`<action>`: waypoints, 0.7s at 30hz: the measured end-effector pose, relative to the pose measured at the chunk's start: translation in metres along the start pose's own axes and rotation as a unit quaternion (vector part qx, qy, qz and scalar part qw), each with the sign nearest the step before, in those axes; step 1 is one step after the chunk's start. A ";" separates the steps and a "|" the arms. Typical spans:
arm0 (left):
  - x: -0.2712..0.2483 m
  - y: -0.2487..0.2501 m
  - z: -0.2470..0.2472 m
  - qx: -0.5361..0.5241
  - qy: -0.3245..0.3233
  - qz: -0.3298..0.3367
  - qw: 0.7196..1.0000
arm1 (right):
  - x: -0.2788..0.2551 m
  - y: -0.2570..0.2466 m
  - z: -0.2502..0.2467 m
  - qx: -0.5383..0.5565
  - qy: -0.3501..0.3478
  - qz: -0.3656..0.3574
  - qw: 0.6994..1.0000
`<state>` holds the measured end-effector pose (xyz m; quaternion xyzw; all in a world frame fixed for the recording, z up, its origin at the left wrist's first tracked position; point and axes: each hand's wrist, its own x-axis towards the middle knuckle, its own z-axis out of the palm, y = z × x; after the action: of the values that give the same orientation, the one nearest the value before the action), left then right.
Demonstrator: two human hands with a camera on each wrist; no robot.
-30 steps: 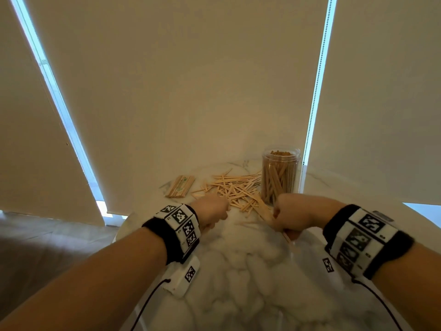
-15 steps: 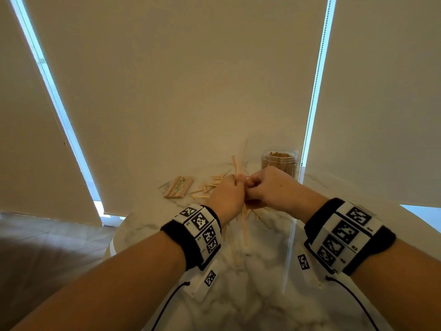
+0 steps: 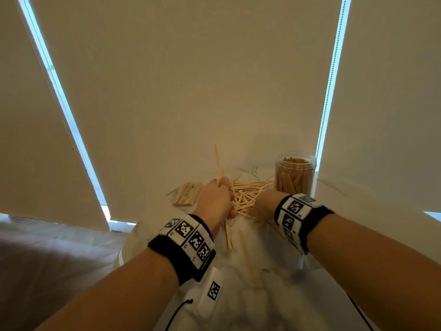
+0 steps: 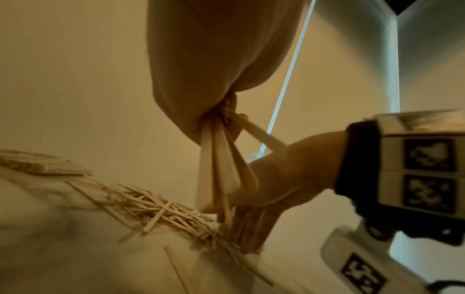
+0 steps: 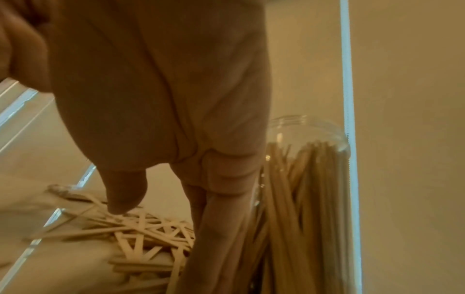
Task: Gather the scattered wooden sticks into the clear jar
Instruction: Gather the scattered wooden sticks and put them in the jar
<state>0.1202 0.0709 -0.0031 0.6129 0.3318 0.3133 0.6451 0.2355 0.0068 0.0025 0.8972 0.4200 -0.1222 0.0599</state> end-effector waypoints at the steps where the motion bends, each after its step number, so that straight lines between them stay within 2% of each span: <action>1: 0.002 -0.001 0.001 -0.011 -0.007 -0.005 1.000 | 0.007 -0.006 0.001 -0.014 -0.014 0.001 1.000; 9: 0.011 -0.009 -0.001 -0.040 -0.044 -0.032 0.998 | 0.033 -0.022 0.023 -0.149 -0.029 -0.025 0.988; 13: 0.008 -0.008 -0.003 -0.038 -0.050 -0.035 0.997 | 0.018 -0.013 0.028 -0.106 -0.023 -0.047 0.993; 17: 0.002 -0.006 -0.007 -0.028 -0.057 -0.032 0.997 | -0.010 -0.004 0.029 -0.049 0.021 -0.067 0.996; 21: -0.001 -0.004 -0.013 -0.017 -0.064 -0.028 0.997 | -0.035 -0.011 0.026 -0.046 -0.021 -0.044 0.998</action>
<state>0.1093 0.0776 -0.0079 0.6113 0.3013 0.2612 0.6836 0.2007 -0.0176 -0.0127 0.8714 0.4628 -0.1242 0.1048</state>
